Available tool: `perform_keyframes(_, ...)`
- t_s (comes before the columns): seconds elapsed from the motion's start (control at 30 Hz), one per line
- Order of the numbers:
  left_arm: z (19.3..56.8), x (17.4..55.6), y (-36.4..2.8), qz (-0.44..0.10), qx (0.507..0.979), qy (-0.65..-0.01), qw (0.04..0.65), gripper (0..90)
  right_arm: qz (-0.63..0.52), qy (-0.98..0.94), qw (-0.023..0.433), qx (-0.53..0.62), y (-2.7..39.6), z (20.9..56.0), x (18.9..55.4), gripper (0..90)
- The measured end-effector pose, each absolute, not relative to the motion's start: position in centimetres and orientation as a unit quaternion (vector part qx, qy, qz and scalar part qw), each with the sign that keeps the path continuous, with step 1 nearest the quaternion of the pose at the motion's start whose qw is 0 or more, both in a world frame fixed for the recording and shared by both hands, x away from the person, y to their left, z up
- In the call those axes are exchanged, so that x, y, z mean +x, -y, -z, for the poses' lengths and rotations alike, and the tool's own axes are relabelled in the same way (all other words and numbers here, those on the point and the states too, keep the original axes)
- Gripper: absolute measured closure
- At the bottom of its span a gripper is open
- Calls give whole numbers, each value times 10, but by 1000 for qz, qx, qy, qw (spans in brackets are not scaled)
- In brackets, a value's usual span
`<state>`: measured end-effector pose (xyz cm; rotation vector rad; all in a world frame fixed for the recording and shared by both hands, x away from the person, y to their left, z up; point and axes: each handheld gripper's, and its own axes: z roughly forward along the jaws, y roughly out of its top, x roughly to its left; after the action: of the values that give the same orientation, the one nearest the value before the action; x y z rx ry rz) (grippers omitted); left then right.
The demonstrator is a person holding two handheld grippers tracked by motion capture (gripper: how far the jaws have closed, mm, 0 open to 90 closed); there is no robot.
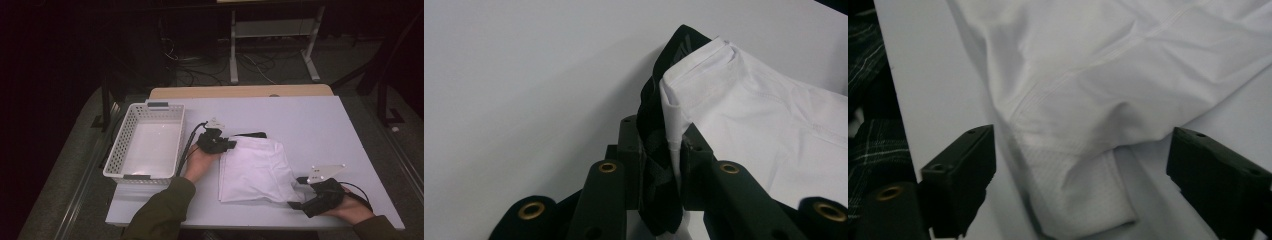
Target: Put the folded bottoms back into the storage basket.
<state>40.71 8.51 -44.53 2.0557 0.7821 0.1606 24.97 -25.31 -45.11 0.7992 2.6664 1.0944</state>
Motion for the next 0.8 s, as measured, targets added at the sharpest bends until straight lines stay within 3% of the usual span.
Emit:
perform_keyframes(0.2,446,407,-85,-63,832,-319,450,756,-324,-909,83,250,244,457,248,216)
perform_keyframes(0.33,447,408,-85,-60,832,-320,450,756,-324,-910,89,242,243,456,246,313)
perform_keyframes(0.8,448,408,-85,-54,833,-316,451,756,-328,-913,79,228,239,453,249,750)
